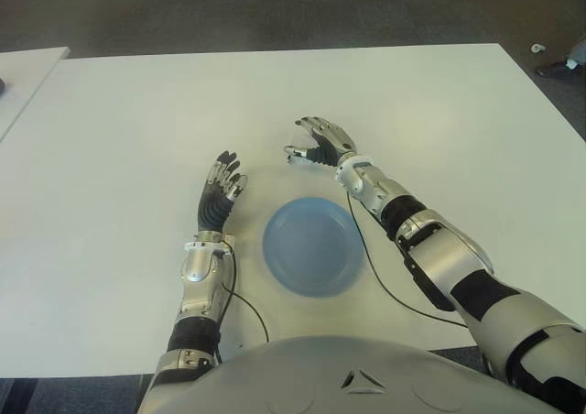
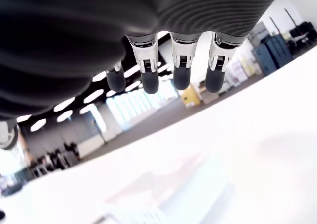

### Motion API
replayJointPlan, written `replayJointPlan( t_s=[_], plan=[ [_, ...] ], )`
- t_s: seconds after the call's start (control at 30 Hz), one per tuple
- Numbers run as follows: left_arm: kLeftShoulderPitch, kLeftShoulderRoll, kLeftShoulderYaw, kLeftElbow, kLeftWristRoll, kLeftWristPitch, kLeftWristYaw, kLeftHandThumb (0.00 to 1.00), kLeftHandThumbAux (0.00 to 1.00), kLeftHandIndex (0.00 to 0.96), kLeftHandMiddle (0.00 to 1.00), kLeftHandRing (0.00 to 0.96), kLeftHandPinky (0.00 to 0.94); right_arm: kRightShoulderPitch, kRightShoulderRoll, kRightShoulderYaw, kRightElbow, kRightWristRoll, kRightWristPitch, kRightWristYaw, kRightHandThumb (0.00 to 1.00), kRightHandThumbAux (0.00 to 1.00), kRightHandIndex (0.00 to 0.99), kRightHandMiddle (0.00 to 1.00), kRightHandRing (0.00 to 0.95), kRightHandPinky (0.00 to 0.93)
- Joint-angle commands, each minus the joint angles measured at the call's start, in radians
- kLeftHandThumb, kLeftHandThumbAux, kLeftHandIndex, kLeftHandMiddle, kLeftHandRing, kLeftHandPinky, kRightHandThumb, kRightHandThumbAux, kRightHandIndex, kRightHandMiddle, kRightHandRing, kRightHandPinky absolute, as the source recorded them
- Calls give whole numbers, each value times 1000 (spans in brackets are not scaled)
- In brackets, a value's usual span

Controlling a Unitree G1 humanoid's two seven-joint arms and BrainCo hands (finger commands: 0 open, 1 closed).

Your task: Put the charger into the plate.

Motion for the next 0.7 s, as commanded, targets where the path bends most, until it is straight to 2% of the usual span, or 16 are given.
replayJointPlan(
  t_s=[0.03, 0.3, 0.7],
  plan=[
    [50, -18, -10, 55, 7, 44, 7, 52, 590, 34, 115, 119, 127, -22, 28, 28, 63, -12, -15, 16, 376, 118, 0, 0, 0, 0],
    [61, -20, -15, 34, -2, 46, -5, 49, 578, 33, 118, 122, 128, -33, 53, 51, 127, -13, -12, 73, 388, 118, 0, 0, 0, 0],
    [74, -25, -19, 23, -20, 34, -13, 62, 575, 42, 126, 127, 129, -40, 49, 53, 158, -6, -24, 132, 388, 127, 0, 0, 0, 0]
  ],
)
